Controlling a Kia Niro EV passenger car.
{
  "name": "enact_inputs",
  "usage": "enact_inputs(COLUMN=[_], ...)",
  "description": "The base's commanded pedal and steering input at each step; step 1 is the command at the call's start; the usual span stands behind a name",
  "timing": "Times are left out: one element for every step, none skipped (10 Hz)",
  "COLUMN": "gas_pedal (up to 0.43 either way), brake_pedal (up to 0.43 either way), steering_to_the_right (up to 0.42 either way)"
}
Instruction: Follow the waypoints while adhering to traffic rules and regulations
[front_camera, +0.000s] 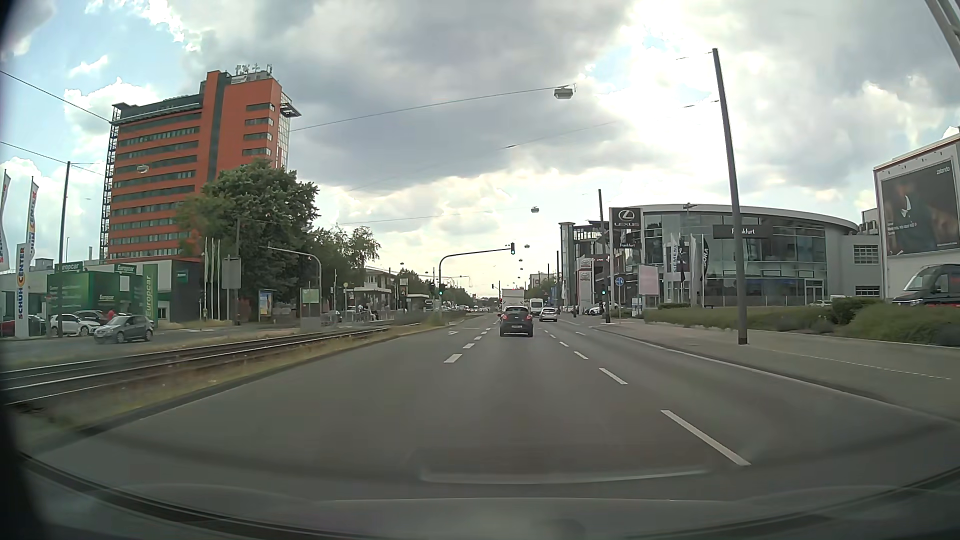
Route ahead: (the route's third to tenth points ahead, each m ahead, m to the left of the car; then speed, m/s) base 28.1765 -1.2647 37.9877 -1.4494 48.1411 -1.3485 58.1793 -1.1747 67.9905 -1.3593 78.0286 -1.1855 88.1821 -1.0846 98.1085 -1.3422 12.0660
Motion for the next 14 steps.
enact_inputs(gas_pedal=[0.059, 0.059, 0.059, 0.047, 0.047, 0.047, 0.047, 0.047, 0.047, 0.047, 0.047, 0.047, 0.047, 0.047], brake_pedal=[0.03, 0.03, 0.03, 0.03, 0.03, 0.03, 0.03, 0.03, 0.03, 0.03, 0.03, 0.03, 0.03, 0.03], steering_to_the_right=[0.0, 0.0, 0.0, 0.0, 0.0, 0.0, 0.0, 0.0, 0.0, 0.0, 0.0, 0.0, 0.0, 0.0])
